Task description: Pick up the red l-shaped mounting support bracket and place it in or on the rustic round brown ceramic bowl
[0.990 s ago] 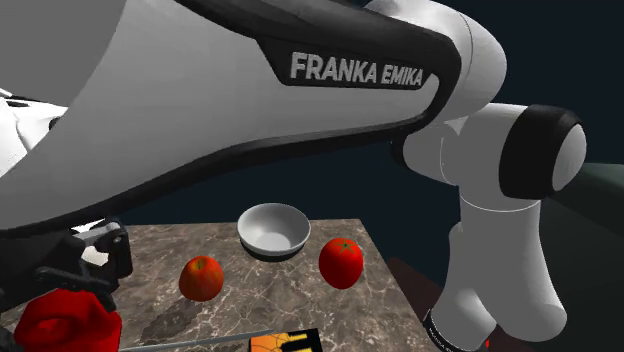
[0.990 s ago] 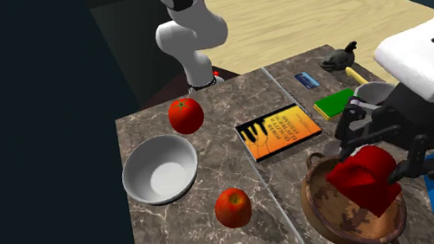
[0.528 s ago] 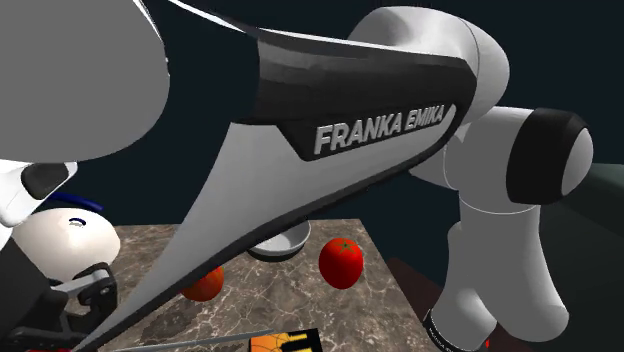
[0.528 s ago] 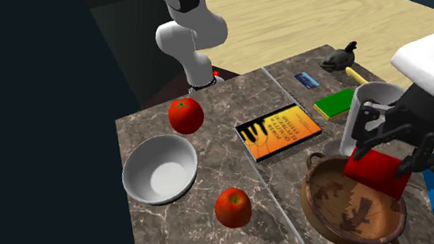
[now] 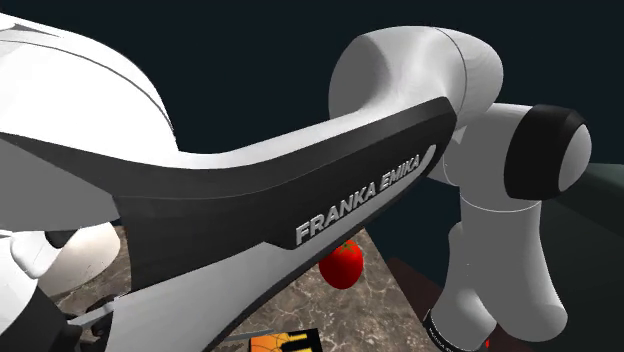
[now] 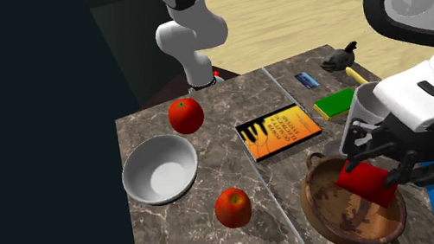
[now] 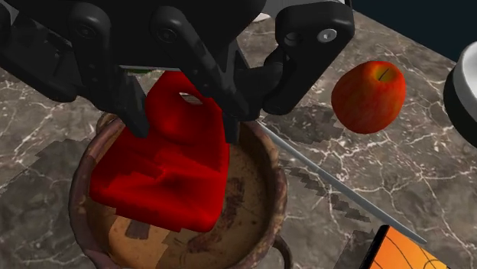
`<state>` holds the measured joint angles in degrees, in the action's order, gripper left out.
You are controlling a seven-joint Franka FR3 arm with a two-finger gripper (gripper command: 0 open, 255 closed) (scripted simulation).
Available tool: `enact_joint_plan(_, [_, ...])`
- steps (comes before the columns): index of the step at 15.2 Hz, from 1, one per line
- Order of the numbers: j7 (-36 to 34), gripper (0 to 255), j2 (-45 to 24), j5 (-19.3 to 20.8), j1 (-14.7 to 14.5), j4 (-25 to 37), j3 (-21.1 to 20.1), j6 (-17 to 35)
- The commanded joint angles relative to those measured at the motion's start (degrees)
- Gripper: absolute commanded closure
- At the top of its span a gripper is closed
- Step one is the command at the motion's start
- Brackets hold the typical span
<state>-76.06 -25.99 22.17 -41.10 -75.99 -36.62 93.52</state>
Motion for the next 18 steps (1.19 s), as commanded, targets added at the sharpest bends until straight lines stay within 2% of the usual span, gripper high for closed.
enact_joint_plan(1, [-0.2,255,0.2,0.0,0.4,-1.9,0.0,1.7])
enact_joint_plan(3, [-0.6,255,0.2,0.0,0.8,-3.9,0.1,3.6])
enact_joint_plan(11, [-0.6,255,0.2,0.0,0.8,-3.9,0.1,3.6])
enact_joint_plan(12, [-0.6,0,0.2,0.0,0.8,-3.9,0.1,3.6])
enact_joint_plan(17, [-0.6,0,0.2,0.0,0.8,-3.9,0.1,3.6])
enact_joint_plan(18, [-0.4,0,0.1,0.0,0.3,-1.8,0.0,1.7])
